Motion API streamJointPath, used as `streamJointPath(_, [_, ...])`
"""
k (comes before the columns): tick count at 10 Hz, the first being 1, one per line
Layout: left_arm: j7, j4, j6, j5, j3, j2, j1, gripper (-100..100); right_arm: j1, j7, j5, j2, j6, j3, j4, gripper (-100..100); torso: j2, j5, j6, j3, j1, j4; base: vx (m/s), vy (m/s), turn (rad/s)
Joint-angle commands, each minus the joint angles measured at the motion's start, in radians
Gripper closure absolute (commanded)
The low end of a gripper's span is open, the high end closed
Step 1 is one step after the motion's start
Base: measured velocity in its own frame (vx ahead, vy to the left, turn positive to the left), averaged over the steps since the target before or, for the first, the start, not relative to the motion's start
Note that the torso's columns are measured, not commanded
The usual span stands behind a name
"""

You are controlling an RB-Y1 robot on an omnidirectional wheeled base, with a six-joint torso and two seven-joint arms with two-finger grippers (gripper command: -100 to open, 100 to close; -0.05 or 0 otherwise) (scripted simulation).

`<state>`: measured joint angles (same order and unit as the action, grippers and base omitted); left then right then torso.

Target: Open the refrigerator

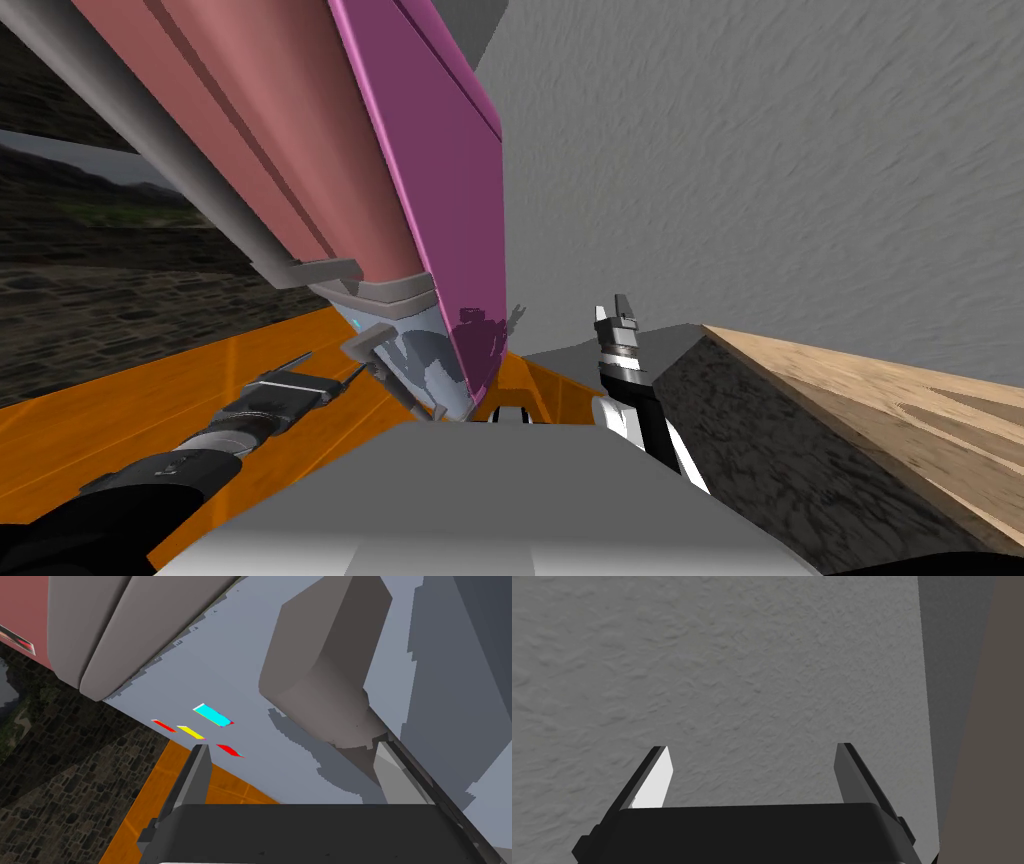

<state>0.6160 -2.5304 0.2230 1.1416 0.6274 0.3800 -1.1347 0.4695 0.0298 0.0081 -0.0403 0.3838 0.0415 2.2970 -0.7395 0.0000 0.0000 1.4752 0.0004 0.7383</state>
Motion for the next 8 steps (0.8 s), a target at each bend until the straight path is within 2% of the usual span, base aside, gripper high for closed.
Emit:
streamJointPath(1, [0.007,-0.053,0.003,0.011,0.016,0.006,-0.006,-100,0.000,0.000,0.000,0.000,0.000,0.000,0.000,0,-0.002,0.001,0.000,-0.001,0.002,0.001,0.020,-0.050,0.007])
streamJointPath(2, [-0.004,-0.042,-0.017,0.020,0.006,0.010,-0.023,-100,0.000,0.000,0.000,0.000,0.000,0.000,0.000,0,-0.002,0.001,0.000,-0.001,0.003,0.001,0.007,-0.018,0.001])
streamJointPath(3, [0.010,-0.022,-0.010,0.016,0.035,-0.004,-0.017,-100,0.000,0.000,0.000,0.000,0.000,0.000,0.000,0,-0.001,0.001,0.000,-0.001,0.004,0.000,-0.034,-0.019,-0.269])
streamJointPath(8, [0.075,0.089,0.029,-0.005,0.174,-0.080,0.012,-100,-0.001,0.000,0.000,0.000,0.000,0.000,0.000,0,0.002,0.000,0.000,0.001,-0.001,0.000,-0.101,-0.045,-0.435])
